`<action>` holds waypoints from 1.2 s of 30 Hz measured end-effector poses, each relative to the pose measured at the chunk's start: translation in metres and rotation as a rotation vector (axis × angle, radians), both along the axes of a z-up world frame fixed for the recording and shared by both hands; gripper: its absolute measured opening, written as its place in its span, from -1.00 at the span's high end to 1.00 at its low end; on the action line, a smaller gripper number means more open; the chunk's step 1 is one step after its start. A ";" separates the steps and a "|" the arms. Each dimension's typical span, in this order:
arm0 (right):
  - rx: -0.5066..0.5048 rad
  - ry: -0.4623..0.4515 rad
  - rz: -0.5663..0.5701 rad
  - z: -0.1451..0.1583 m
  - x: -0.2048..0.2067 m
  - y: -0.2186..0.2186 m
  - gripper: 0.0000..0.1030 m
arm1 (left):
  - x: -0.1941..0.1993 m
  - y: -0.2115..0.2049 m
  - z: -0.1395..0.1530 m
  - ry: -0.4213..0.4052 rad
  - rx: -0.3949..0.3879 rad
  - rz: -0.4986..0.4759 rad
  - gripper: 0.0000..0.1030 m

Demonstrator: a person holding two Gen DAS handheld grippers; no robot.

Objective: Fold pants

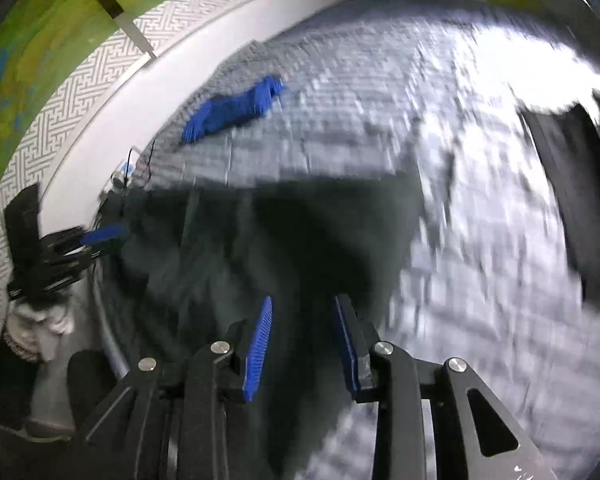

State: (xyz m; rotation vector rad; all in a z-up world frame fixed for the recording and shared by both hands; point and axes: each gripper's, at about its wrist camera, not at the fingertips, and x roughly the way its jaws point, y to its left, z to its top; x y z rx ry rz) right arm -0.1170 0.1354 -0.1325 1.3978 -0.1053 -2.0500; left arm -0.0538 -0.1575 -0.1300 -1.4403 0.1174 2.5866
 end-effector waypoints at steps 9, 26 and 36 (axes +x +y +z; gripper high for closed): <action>0.030 -0.114 -0.011 -0.046 0.088 0.012 0.38 | -0.007 -0.007 -0.043 -0.079 -0.165 0.144 -0.11; -0.232 -0.040 -0.259 -0.017 0.032 0.087 0.13 | 0.046 0.241 -0.018 -0.075 0.013 -0.218 -0.41; -0.320 -0.105 -0.300 -0.050 0.010 0.109 0.12 | 0.034 0.281 -0.055 -0.131 -0.083 -0.209 -0.13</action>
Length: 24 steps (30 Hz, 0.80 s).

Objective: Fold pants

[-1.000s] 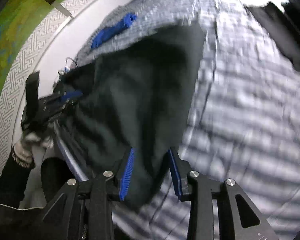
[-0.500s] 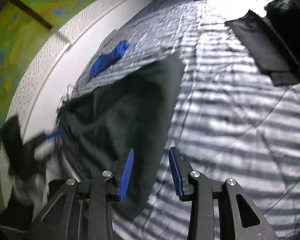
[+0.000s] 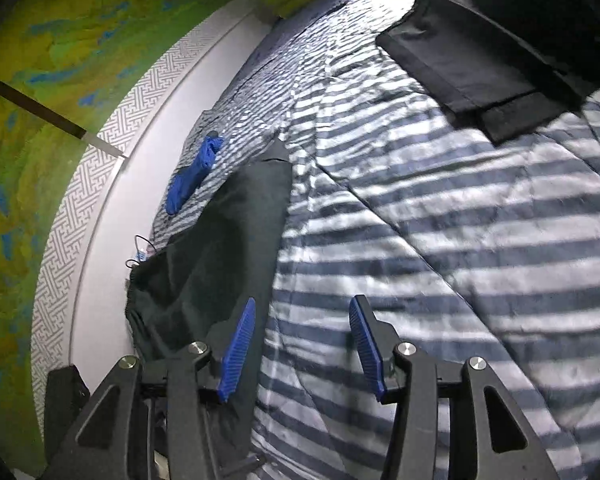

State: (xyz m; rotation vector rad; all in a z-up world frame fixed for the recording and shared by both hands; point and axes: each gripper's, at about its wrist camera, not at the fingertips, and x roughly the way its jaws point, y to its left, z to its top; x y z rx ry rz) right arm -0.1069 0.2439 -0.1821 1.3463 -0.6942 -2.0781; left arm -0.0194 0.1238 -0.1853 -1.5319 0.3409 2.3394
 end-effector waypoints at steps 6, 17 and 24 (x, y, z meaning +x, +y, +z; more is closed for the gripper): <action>0.031 0.018 0.064 0.007 0.002 -0.022 0.12 | -0.001 -0.009 0.006 -0.013 0.046 0.022 0.59; 0.093 0.000 0.020 0.011 -0.020 -0.035 0.12 | 0.001 -0.029 0.039 -0.018 0.200 0.067 0.85; 0.062 -0.032 0.056 0.005 -0.055 -0.057 0.06 | 0.010 -0.036 0.050 -0.011 0.234 0.064 0.85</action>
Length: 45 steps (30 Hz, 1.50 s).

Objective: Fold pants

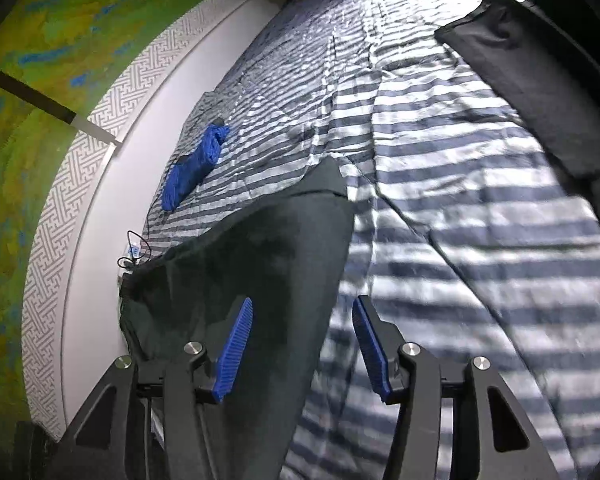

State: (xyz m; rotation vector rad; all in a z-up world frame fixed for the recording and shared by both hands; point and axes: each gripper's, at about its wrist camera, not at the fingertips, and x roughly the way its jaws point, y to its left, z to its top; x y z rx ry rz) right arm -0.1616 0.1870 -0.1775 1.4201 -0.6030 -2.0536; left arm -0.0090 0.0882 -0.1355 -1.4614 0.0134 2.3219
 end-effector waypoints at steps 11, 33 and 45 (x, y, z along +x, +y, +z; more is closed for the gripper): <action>-0.078 -0.093 -0.062 -0.016 -0.036 0.001 0.69 | 0.011 -0.019 0.014 0.019 0.111 0.005 0.86; 0.092 0.118 0.027 0.131 -0.017 -0.171 0.89 | 0.087 -0.224 0.076 0.176 0.310 0.299 0.92; 0.234 0.136 0.272 0.100 -0.018 -0.393 0.91 | 0.126 -0.392 0.031 0.169 0.340 0.636 0.92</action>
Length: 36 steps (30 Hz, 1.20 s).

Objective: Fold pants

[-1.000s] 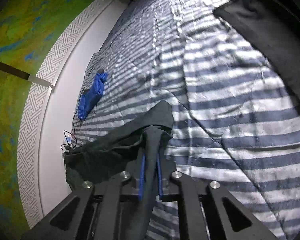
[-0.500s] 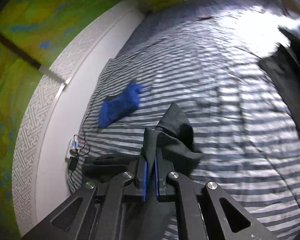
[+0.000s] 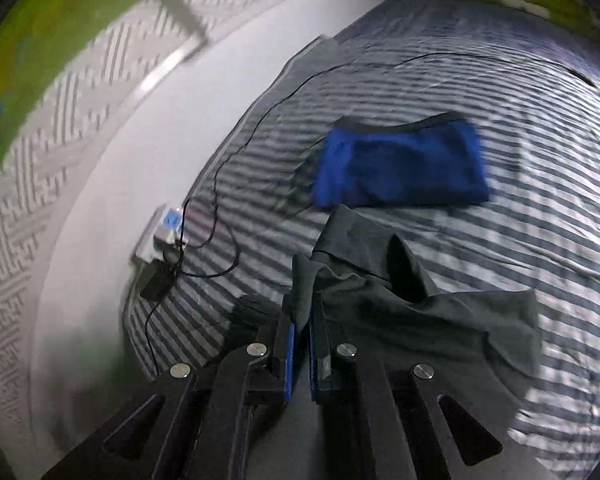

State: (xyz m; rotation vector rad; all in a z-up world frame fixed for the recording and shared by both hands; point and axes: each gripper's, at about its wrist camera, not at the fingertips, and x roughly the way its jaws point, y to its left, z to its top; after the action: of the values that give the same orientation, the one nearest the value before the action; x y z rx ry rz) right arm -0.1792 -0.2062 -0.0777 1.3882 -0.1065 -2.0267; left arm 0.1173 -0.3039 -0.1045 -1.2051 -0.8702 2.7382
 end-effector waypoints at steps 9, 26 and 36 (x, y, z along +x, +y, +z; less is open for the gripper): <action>0.060 -0.015 0.127 -0.030 0.003 -0.092 0.86 | 0.007 -0.052 -0.032 -0.057 0.015 0.101 0.91; -0.080 0.093 0.097 0.004 0.028 0.078 0.31 | -0.062 -0.031 0.014 -0.080 -0.235 0.058 0.02; 0.007 0.069 0.000 -0.057 0.020 0.123 0.31 | -0.160 0.015 -0.022 -0.234 -0.408 -0.049 0.01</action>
State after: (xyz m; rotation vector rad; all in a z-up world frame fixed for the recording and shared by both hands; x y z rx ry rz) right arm -0.1589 -0.0831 -0.1346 1.3203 -0.0696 -2.0746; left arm -0.0424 -0.2890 -0.1269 -1.6105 -0.2846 2.8604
